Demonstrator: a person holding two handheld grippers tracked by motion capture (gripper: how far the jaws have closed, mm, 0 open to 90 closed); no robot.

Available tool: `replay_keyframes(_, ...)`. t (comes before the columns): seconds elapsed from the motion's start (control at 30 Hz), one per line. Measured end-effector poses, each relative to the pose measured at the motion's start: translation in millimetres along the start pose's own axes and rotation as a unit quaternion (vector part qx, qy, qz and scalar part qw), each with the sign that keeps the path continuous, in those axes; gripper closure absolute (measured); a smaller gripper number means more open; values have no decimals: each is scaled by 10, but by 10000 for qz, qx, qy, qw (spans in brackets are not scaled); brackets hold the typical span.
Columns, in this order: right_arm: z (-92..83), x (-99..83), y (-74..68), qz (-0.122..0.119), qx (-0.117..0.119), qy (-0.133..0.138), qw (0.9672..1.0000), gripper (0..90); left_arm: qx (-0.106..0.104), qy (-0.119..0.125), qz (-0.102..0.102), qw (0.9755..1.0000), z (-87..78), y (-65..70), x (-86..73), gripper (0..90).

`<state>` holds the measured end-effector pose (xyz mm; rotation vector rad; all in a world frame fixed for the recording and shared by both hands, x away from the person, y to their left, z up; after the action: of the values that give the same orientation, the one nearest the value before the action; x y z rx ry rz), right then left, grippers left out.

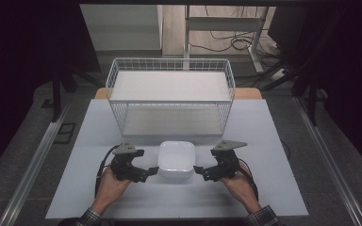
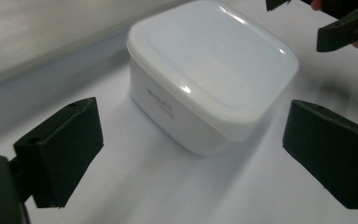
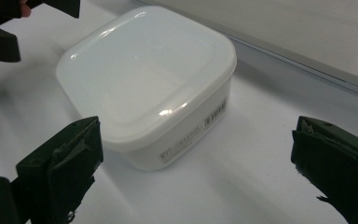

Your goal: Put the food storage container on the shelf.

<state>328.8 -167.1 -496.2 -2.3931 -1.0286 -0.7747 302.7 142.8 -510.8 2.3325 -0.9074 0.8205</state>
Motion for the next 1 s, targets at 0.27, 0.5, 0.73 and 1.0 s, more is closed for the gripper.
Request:
replay_keyframes(0.27, 108, 212, -15, 255, 65, -188, 9995, 17, -114, -163, -16, 9998, 168, -64, 229, 52)
replay_keyframes(0.5, 307, 346, -12, 456, 278, -498, 9973, 94, -88, -360, 32, 9993, 339, -120, 314, 128)
replay_keyframes(0.73, 392, 314, 30, 940, 802, -687, 9900, 215, -1050, -412, -671, 9914, 347, -198, 215, 299)
replay_keyframes(1.0, 226, 209, 50, 1504, 1026, -654, 9811, 508, -1241, -401, -939, 9870, 195, -164, 102, 525)
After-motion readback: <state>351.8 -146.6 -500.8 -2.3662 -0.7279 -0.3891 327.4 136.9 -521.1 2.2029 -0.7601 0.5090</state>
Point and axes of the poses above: each handheld gripper's, and its own axes: z roughly forward along the jaws, x roughly out of its top, y roughly to its right, the point moved 2 cm from there along z, roughly forward along the jaws, and after that the axes turned 11 degrees about -y, right-handed, at the moved point
